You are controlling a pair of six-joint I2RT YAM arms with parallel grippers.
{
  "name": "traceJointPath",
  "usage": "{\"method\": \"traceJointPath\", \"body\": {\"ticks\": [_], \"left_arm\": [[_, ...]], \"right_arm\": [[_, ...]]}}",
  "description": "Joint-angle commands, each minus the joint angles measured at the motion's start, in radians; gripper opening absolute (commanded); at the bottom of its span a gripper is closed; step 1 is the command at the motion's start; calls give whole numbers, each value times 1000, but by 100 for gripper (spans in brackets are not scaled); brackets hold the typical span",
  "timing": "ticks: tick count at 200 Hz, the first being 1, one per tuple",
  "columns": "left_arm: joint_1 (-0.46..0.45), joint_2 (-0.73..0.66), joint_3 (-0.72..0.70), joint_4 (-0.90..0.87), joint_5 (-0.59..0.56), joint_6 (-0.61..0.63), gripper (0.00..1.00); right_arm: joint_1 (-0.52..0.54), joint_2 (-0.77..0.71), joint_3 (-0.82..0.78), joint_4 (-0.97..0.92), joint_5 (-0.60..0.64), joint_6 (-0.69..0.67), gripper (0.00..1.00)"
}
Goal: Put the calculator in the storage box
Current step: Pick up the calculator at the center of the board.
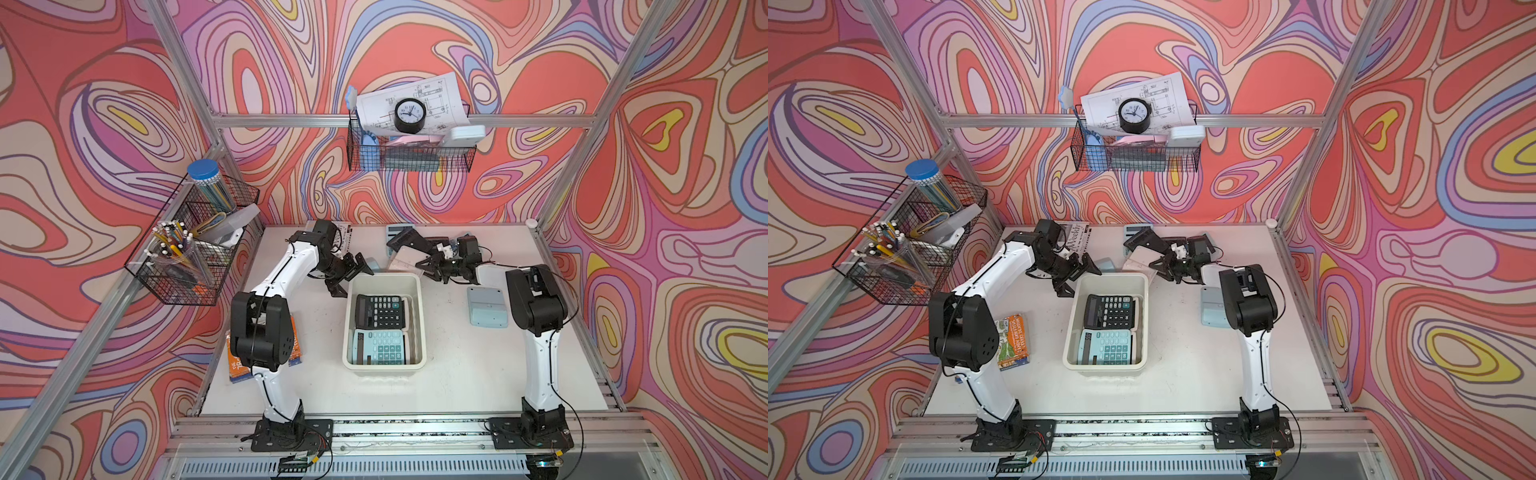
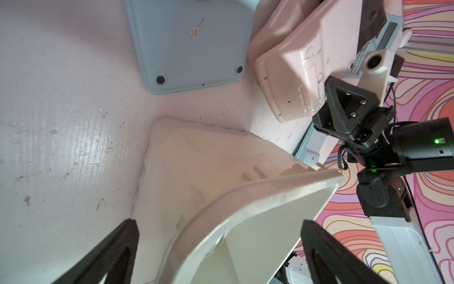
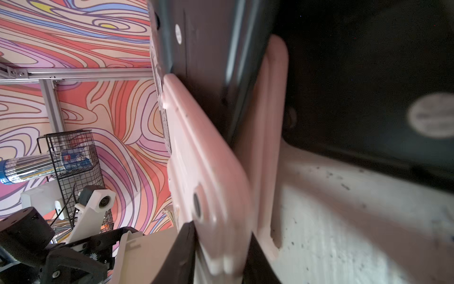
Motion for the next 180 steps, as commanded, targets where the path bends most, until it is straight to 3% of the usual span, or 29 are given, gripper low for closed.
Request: {"method": "traceJointPath", "body": {"ticks": [1,44,85,126,180], "left_arm": [[3,2,51,-46,-28,28,97],[10,0,126,-85,-76,20,98],[13,14,230,-158,-117,-6,98],[12,53,391,-260,-126,-64,98],[2,71,513,-273,-13,-310,98]], "right_arm": [[6,-61,-28,-31,33,10,25],[6,-138,-28,-66,53,0,13],[6,-218,18,-219,117,-102,12],[13,-316,111,-472,264,-299,12],[128,-380,299,-783,534,-578,11]]}}
